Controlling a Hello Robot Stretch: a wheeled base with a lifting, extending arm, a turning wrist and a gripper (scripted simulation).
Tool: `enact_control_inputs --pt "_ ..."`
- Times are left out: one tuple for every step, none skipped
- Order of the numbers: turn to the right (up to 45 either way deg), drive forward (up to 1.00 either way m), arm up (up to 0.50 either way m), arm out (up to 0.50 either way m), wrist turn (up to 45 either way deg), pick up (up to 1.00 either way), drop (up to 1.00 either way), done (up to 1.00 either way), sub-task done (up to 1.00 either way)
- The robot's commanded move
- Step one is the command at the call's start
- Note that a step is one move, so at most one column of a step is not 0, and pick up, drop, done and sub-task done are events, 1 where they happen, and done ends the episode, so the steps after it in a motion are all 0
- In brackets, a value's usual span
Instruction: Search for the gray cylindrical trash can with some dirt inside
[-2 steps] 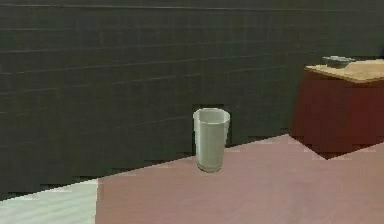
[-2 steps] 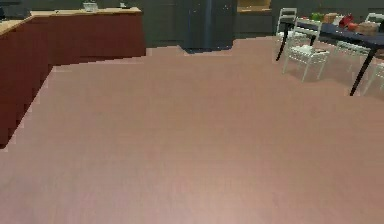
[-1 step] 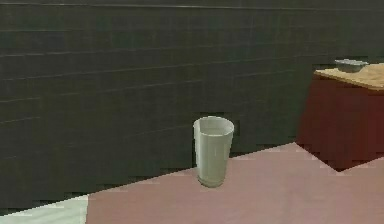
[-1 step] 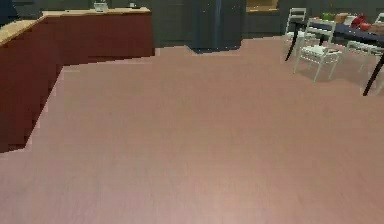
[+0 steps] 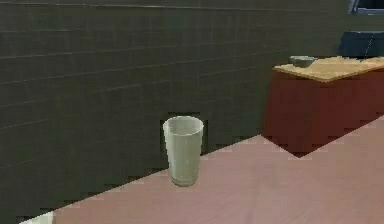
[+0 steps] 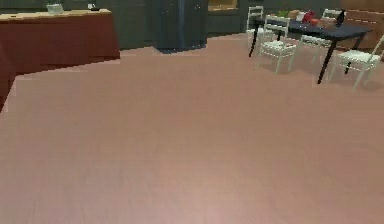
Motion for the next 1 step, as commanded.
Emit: enact_control_inputs --pt "0.0 0.55 0.0 0.0 0.0 0.0 0.0 0.0 0.0"
